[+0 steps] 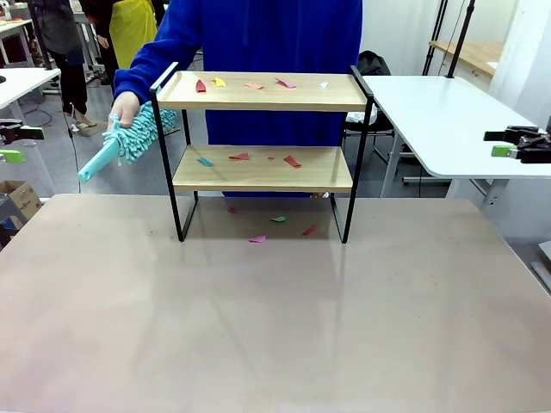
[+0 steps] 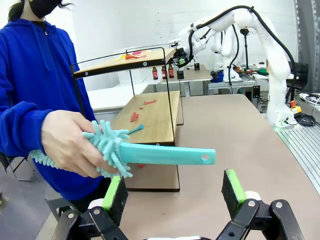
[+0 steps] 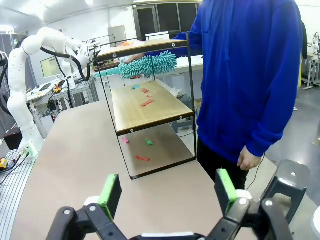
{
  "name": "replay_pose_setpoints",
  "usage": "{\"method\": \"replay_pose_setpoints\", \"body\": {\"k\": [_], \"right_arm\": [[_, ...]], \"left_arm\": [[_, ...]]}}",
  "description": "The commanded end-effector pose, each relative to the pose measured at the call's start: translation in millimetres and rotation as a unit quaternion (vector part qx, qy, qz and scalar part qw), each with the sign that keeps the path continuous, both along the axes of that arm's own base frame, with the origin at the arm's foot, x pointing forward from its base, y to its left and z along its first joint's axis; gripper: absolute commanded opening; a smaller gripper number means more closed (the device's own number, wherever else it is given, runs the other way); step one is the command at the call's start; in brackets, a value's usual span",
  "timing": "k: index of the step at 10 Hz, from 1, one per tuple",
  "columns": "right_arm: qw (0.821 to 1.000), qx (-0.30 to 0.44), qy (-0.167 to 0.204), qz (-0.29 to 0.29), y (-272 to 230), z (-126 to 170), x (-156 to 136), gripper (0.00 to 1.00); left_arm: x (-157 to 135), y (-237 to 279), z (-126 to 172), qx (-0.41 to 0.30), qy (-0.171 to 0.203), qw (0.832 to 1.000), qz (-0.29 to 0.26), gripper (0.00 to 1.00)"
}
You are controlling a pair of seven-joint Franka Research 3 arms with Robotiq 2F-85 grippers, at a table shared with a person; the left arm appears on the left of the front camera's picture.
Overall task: Clean the shelf.
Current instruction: Pick up the Duster handed by the human.
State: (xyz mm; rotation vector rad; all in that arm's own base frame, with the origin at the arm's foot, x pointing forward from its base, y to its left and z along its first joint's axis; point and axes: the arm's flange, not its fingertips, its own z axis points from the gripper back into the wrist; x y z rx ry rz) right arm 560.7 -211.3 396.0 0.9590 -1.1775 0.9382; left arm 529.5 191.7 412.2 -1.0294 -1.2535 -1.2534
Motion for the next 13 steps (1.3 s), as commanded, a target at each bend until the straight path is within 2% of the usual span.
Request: {"method": "replay_pose_setpoints", "body": {"k": [1, 10, 11, 13], "right_arm": [[1.000, 0.000, -0.001, -0.001, 0.4, 1.6, -0.8, 1.00], [1.000, 0.000, -0.001, -0.001, 0.4, 1.6, -0.8, 1.00], [1.000, 0.000, -0.001, -0.001, 0.4, 1.6, -0.8, 1.00], [1.000, 0.000, -0.001, -0.001, 0.4, 1.6, -0.8, 1.00]], "left_arm": [[-0.5, -0.1, 2.3, 0.001, -0.006, 1.000, 0.000, 1.00], [0.0, 0.0, 0.0, 0.000, 0.000, 1.000, 0.000, 1.00], [-3.7, -11.9, 30.3, 0.038, 0.015, 0.999, 0.034, 1.00], [-14.8, -40.2, 92.2, 0.113, 0.070, 0.987, 0.093, 1.00]]}}
